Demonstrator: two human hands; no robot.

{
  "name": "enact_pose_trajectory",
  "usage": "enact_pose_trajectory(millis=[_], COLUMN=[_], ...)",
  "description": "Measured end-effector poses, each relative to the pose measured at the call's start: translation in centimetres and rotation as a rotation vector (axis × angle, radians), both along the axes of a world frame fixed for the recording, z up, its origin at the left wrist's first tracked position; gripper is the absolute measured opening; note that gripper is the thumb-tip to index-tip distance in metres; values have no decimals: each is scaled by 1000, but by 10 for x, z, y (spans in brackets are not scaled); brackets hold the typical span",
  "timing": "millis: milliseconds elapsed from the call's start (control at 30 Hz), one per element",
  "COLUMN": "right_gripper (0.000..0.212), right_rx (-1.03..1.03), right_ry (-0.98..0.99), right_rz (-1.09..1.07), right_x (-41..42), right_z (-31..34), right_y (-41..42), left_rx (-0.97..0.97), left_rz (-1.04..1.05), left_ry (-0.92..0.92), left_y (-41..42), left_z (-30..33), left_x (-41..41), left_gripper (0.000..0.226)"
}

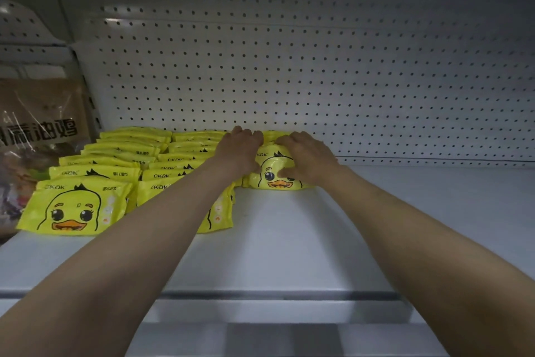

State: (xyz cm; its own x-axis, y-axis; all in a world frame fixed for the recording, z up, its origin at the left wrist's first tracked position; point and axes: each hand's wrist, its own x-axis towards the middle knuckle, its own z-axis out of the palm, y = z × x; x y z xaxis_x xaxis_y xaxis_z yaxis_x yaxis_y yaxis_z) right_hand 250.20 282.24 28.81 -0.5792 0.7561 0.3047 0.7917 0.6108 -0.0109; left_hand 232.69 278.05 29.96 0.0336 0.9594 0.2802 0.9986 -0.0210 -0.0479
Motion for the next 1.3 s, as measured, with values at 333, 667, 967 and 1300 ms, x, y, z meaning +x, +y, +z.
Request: enact_pose_trajectory(millis=[333, 667, 967, 1300], right_gripper=[68, 60, 58, 59], right_rx=[59, -7, -53, -152], right_ry=[35, 178, 211, 132], right_rz=[-18, 169, 428, 646], right_x=[4, 6, -9, -103], right_z=[29, 56, 42, 5], right_y=[-54, -179, -313, -411], left_rx=[87, 160, 234, 283], left_rz=[78, 246, 394, 619], left_ry=[-173, -311, -299, -244], left_y=[-60, -228, -403, -540], left_z=[13, 24, 5, -32], left_x=[12, 16, 9, -55], left_gripper=[64, 68, 54, 47])
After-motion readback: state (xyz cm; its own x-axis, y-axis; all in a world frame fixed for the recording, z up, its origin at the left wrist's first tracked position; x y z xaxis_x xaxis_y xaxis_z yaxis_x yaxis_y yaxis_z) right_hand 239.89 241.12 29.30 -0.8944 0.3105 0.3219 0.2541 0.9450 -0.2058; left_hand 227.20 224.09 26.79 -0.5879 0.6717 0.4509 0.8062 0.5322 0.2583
